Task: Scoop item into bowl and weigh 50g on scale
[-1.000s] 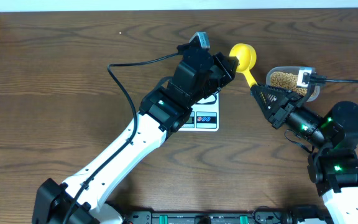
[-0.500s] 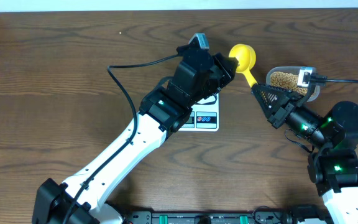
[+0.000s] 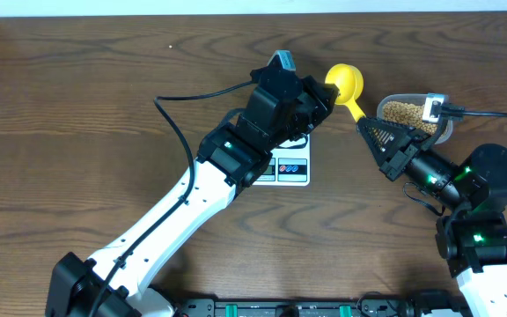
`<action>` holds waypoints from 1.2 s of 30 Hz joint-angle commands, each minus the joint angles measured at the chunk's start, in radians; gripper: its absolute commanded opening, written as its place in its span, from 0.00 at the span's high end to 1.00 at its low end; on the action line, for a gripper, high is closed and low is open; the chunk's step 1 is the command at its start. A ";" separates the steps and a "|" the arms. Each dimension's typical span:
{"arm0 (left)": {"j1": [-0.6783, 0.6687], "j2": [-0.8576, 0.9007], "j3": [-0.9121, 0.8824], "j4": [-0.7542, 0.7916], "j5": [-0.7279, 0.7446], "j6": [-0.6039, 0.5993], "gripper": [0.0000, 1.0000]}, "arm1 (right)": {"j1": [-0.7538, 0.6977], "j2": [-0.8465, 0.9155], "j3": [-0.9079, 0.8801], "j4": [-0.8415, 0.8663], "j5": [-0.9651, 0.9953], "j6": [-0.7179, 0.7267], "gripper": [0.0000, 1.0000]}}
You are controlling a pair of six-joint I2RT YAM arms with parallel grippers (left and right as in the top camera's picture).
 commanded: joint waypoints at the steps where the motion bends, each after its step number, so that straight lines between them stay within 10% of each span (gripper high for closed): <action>1: -0.002 0.001 -0.002 -0.002 0.017 -0.007 0.93 | 0.008 -0.009 0.016 0.003 0.008 0.003 0.89; 10: -0.002 0.001 -0.002 -0.003 0.016 -0.006 0.92 | 0.008 -0.009 0.016 0.002 0.013 0.011 0.99; 20: -0.001 0.001 -0.002 -0.090 0.012 0.197 0.43 | -0.001 -0.009 0.016 -0.002 0.093 0.060 0.99; 36: 0.001 -0.056 -0.002 -0.117 0.032 0.446 0.38 | -0.142 -0.004 0.056 -0.160 0.111 -0.010 0.99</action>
